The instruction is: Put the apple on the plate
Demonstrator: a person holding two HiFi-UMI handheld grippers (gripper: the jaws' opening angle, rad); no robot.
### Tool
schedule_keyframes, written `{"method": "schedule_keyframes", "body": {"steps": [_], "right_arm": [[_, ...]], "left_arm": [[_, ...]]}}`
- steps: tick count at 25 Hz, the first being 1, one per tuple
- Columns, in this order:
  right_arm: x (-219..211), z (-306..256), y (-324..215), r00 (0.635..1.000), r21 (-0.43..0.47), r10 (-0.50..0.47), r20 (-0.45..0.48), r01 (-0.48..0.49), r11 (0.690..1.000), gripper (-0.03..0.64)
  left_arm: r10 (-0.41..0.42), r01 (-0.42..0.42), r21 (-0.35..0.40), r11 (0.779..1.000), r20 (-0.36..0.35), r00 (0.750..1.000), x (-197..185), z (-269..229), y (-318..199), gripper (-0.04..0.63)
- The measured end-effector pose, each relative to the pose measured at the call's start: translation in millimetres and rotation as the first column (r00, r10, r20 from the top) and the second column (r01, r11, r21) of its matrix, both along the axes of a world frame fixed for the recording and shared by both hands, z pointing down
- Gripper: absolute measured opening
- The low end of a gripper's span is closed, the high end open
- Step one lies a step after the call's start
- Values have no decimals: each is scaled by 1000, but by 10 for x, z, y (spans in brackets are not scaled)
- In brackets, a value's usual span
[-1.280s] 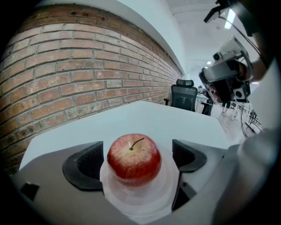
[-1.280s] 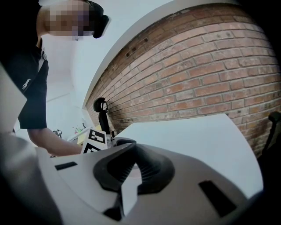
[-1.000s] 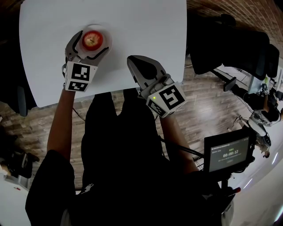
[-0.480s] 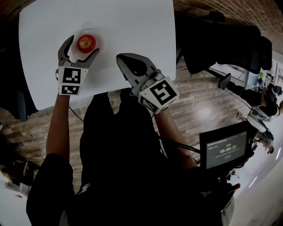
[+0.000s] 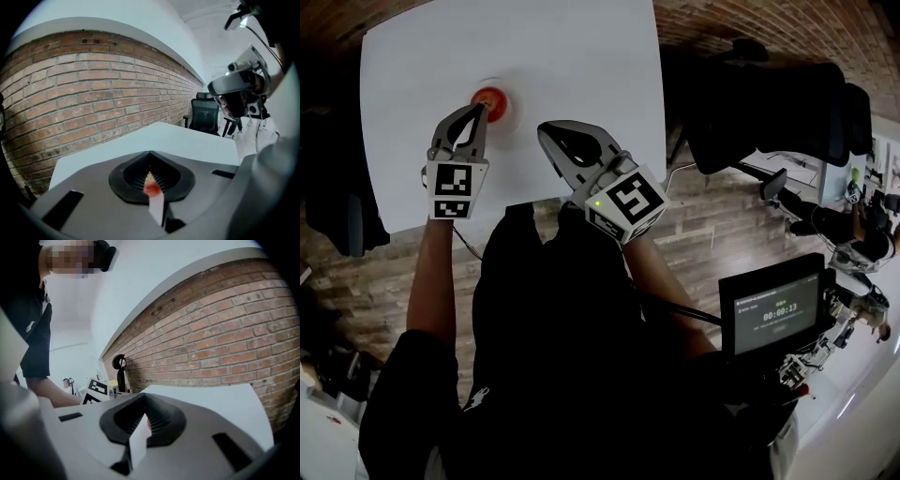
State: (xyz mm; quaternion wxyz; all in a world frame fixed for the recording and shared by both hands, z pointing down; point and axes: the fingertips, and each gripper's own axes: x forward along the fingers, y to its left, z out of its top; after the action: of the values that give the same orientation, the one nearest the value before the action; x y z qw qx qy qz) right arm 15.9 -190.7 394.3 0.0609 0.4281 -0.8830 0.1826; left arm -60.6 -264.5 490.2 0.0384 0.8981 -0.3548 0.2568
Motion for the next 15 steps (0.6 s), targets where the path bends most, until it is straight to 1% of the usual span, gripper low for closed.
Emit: {"method": "schedule_keyframes", "body": {"steps": [5, 10, 15], "right_arm": [[-16, -67, 19, 1000, 38, -28, -8, 28, 999, 3], [-3, -106, 54, 999, 57, -44, -1, 44, 997, 3], [71, -330, 185, 997, 93, -71, 2, 71, 993, 3]], "left_arm": [[-29, 29, 0, 1000, -9, 1000, -48, -89, 125, 6], [-53, 53, 10, 999, -20, 998, -65, -199, 280, 6], [-68, 69, 50, 996, -35, 997, 7, -543, 483, 6]]}}
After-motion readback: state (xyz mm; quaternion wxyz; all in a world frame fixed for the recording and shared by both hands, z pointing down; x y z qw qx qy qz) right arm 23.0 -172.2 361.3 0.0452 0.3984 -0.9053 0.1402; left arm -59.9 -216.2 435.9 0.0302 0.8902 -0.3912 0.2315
